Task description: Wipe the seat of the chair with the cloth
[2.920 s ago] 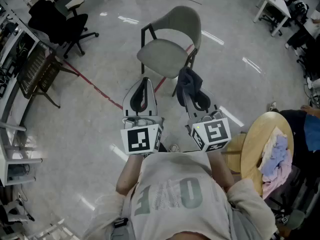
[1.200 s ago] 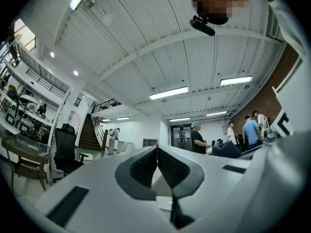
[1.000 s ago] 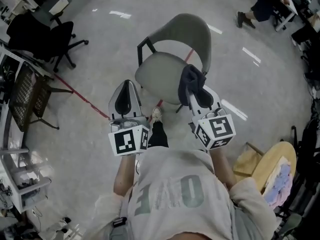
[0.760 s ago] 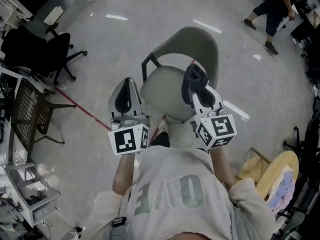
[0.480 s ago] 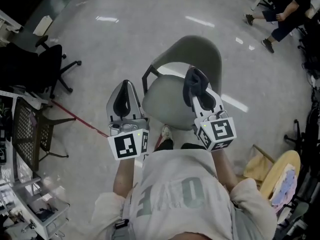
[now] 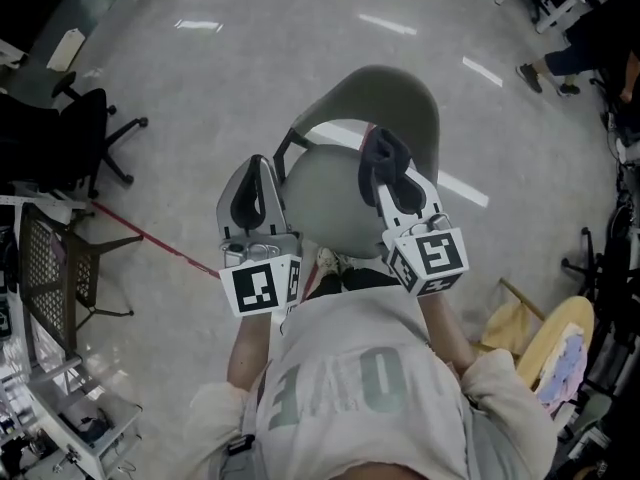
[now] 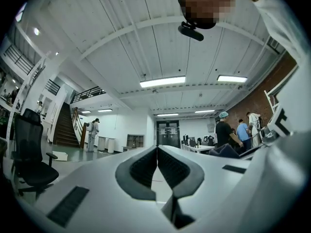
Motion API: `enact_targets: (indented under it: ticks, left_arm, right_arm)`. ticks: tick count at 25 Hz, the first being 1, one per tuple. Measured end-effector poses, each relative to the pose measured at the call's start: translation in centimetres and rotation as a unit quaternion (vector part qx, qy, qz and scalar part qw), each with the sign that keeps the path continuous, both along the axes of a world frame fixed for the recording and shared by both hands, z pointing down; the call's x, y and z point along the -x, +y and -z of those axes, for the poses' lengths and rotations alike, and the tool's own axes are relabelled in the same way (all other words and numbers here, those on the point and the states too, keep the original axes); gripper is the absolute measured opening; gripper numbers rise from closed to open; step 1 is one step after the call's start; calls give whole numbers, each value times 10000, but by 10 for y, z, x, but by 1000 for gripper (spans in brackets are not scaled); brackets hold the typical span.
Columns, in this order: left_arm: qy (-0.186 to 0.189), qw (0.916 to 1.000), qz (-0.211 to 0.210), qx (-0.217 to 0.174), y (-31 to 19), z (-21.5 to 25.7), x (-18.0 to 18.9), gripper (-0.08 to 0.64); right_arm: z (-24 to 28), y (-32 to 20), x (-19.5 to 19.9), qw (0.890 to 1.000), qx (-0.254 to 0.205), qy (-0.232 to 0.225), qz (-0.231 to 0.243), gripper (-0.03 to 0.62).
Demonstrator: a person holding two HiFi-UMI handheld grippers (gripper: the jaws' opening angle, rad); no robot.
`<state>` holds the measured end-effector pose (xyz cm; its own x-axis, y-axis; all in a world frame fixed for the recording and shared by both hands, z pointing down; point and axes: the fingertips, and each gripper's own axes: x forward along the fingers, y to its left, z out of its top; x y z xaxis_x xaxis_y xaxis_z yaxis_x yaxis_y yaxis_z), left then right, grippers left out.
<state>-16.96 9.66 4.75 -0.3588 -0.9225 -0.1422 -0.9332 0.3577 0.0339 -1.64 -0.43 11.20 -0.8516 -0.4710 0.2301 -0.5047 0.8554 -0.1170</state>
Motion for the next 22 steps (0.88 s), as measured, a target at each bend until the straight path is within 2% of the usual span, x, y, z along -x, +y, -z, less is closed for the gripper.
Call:
enact_targets:
  ticks: [7, 11, 13, 17, 22]
  left_arm:
    - [-178, 9997, -41, -139, -15, 13, -6, 15]
    - [-202, 9997, -100, -121, -27, 9, -10, 15]
    - [-226, 9996, -145, -132, -39, 3, -6, 15]
    - [-266, 9993, -276, -11, -70, -36, 8, 15]
    - [-163, 9965, -637, 515, -108, -128, 3, 15]
  right_arm:
    - [2, -12, 2, 10000, -46, -70, -5, 57]
    - [-7, -22, 3, 10000, 69, -23, -11, 57]
    - [-13, -29, 10, 10000, -18, 58, -9, 57]
    - [-53, -45, 30, 9998, -98, 175, 26, 57]
    - [-143, -63, 42, 9988, 459, 122, 69, 57]
